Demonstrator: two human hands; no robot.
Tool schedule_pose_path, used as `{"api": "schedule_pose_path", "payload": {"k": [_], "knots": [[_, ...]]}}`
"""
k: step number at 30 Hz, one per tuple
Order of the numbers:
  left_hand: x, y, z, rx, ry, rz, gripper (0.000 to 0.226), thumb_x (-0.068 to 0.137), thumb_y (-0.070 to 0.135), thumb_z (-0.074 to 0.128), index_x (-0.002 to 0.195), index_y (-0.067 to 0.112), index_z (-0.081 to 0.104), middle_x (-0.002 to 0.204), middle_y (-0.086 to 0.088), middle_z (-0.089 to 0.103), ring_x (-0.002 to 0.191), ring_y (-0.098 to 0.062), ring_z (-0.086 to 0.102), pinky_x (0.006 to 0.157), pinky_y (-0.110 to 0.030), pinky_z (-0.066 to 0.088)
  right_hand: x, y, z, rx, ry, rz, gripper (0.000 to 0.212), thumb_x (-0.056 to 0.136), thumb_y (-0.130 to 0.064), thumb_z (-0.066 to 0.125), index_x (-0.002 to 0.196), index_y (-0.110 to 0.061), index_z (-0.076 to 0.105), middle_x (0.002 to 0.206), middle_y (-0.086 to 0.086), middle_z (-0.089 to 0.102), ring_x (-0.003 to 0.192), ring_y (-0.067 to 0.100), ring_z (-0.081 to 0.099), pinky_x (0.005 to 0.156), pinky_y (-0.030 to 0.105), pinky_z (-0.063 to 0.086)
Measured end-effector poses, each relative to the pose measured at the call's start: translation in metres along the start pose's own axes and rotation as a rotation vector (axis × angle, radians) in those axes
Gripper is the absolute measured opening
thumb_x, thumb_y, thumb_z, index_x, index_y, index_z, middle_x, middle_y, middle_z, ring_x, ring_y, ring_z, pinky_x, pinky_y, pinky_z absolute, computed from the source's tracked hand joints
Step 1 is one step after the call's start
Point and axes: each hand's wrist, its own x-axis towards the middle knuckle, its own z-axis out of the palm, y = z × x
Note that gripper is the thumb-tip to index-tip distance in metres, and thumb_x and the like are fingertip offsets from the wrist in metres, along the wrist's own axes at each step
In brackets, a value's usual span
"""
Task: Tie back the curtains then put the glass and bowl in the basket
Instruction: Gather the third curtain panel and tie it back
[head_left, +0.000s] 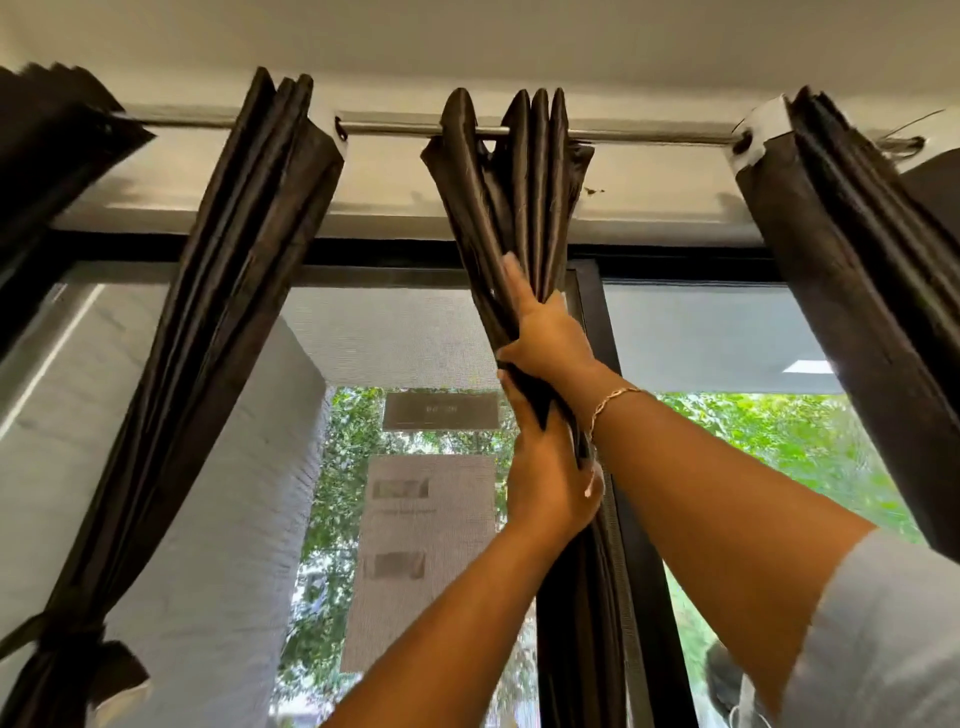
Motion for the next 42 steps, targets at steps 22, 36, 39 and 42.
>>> {"api": "schedule_pose_path", "payload": {"k": [22, 36, 39, 42], "knots": [[0.001, 0.067, 0.068, -0.003, -0.010, -0.011, 0.070, 0.079, -0.003, 0.044, 0.144, 0.012, 0.023, 0.153, -0.012, 0.014, 0.128, -0.037, 0.036, 0.102, -0.039, 0.039, -0.015, 0.079, -0.067, -0.214, -0.040, 0.127, 0.040, 0.090, -0.006, 0.047, 0.129, 0.001, 0.039, 0.125, 0.028, 0.051, 0.115, 0.043, 0.051, 0.087, 0.040, 0.043], [-0.117, 0.018, 0.080, 0.340, -0.148, -0.118, 0.072, 0.090, 0.010, 0.048, 0.148, 0.009, 0.007, 0.157, -0.009, 0.001, 0.140, -0.029, 0.020, 0.100, -0.040, 0.044, -0.173, 0.114, 0.021, 0.258, -0.105, 0.204, 0.086, 0.090, -0.041, 0.053, 0.149, -0.011, -0.002, 0.128, 0.020, 0.053, 0.111, 0.035, 0.055, 0.089, 0.042, 0.047], [-0.156, 0.019, 0.085, 0.413, -0.226, -0.161, 0.069, 0.091, 0.019, 0.048, 0.147, 0.007, 0.010, 0.157, -0.013, 0.004, 0.143, -0.031, 0.008, 0.109, -0.042, 0.035, -0.229, 0.124, 0.031, 0.230, -0.168, 0.217, 0.080, 0.091, -0.051, 0.045, 0.149, -0.009, 0.009, 0.136, 0.020, 0.046, 0.124, 0.035, 0.045, 0.099, 0.044, 0.041], [-0.208, 0.018, 0.083, 0.496, -0.290, -0.131, 0.064, 0.092, 0.035, 0.038, 0.145, 0.005, 0.020, 0.156, -0.015, 0.012, 0.144, -0.034, 0.009, 0.115, -0.046, 0.024, -0.289, 0.130, 0.030, 0.100, -0.240, 0.202, 0.081, 0.088, -0.063, 0.029, 0.149, -0.012, 0.010, 0.147, 0.018, 0.034, 0.139, 0.034, 0.026, 0.113, 0.044, 0.025]]}}
